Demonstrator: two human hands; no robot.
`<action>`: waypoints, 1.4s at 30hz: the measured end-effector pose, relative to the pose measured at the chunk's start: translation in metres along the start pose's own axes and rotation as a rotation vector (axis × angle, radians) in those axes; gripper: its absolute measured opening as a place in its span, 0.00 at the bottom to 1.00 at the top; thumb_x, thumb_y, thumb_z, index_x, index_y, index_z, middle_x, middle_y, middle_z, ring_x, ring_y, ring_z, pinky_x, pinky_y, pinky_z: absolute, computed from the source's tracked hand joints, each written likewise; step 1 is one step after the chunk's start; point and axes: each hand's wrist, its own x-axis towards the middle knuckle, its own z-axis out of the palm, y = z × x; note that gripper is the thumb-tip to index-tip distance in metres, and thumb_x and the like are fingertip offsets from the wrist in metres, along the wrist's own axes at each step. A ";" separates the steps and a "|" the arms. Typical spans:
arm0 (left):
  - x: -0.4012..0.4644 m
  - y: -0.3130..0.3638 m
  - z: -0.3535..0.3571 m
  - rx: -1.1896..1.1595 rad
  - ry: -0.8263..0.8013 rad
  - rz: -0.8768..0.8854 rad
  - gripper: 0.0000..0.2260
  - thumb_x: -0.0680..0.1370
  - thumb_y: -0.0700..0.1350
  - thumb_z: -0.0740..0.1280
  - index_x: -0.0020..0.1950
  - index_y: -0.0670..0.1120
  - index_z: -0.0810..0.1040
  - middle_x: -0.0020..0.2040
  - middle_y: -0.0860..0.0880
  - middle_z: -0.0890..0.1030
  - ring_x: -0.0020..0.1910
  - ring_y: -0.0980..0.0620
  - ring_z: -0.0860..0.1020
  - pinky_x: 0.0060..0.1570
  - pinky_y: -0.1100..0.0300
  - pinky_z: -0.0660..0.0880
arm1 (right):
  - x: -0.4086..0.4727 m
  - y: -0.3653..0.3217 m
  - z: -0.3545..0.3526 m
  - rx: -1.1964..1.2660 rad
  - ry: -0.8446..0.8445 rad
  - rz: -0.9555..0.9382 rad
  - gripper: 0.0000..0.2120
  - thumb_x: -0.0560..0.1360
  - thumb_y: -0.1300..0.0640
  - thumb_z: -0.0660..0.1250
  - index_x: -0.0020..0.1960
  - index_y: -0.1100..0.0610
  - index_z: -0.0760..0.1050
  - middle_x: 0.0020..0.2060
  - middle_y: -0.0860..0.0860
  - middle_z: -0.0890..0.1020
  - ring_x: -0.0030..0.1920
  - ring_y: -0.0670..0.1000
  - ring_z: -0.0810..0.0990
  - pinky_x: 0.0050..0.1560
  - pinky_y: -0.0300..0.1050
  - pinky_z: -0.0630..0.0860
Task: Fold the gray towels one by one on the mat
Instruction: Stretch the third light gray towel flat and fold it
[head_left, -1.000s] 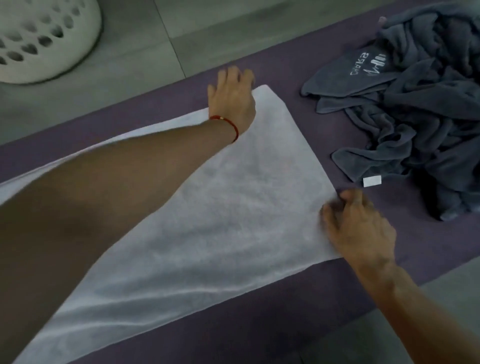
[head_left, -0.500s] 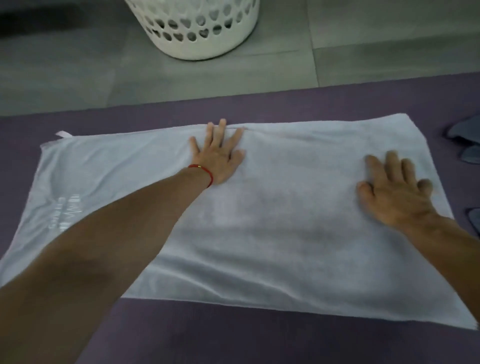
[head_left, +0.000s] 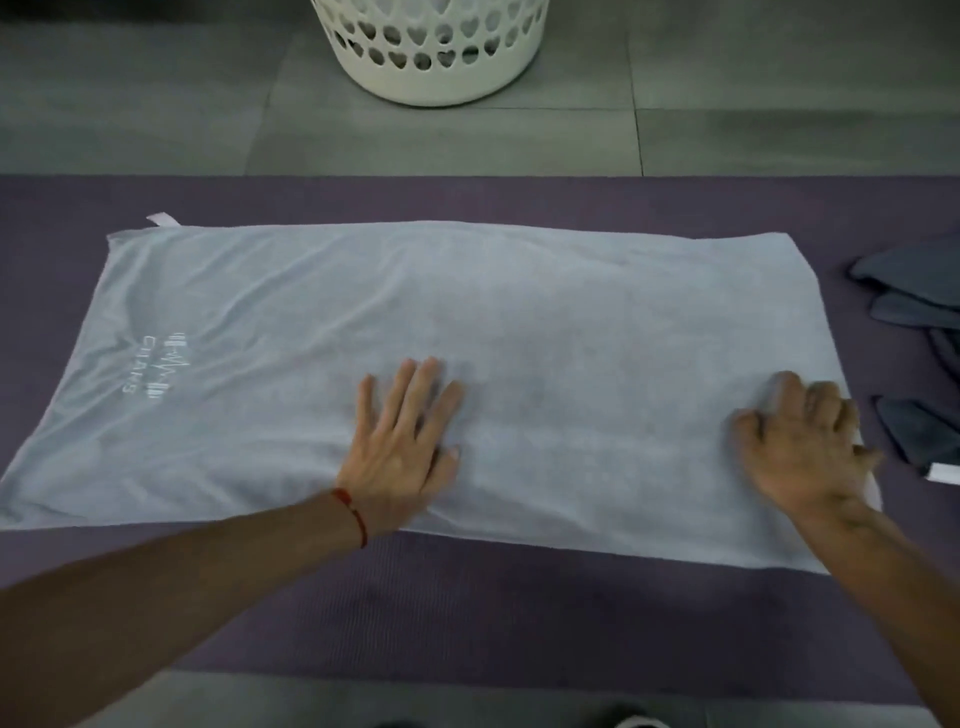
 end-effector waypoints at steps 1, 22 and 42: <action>-0.018 0.005 0.001 0.004 -0.003 0.052 0.28 0.81 0.55 0.59 0.79 0.46 0.63 0.79 0.40 0.61 0.79 0.38 0.57 0.72 0.30 0.53 | -0.013 0.001 -0.001 -0.019 0.040 -0.044 0.23 0.78 0.49 0.61 0.68 0.58 0.64 0.63 0.64 0.68 0.62 0.66 0.69 0.52 0.72 0.70; -0.110 -0.063 -0.033 0.252 -0.165 0.161 0.15 0.77 0.41 0.55 0.55 0.42 0.80 0.52 0.42 0.80 0.42 0.42 0.80 0.37 0.49 0.77 | -0.124 -0.059 0.017 -0.099 0.123 -1.186 0.08 0.73 0.58 0.61 0.44 0.56 0.79 0.43 0.53 0.78 0.41 0.56 0.78 0.40 0.52 0.77; -0.026 0.021 -0.041 0.213 -0.072 0.377 0.20 0.75 0.50 0.58 0.65 0.46 0.75 0.69 0.42 0.71 0.63 0.40 0.73 0.57 0.43 0.72 | -0.072 0.034 -0.013 0.145 0.068 0.255 0.22 0.77 0.53 0.62 0.68 0.59 0.66 0.65 0.65 0.70 0.65 0.68 0.68 0.60 0.68 0.68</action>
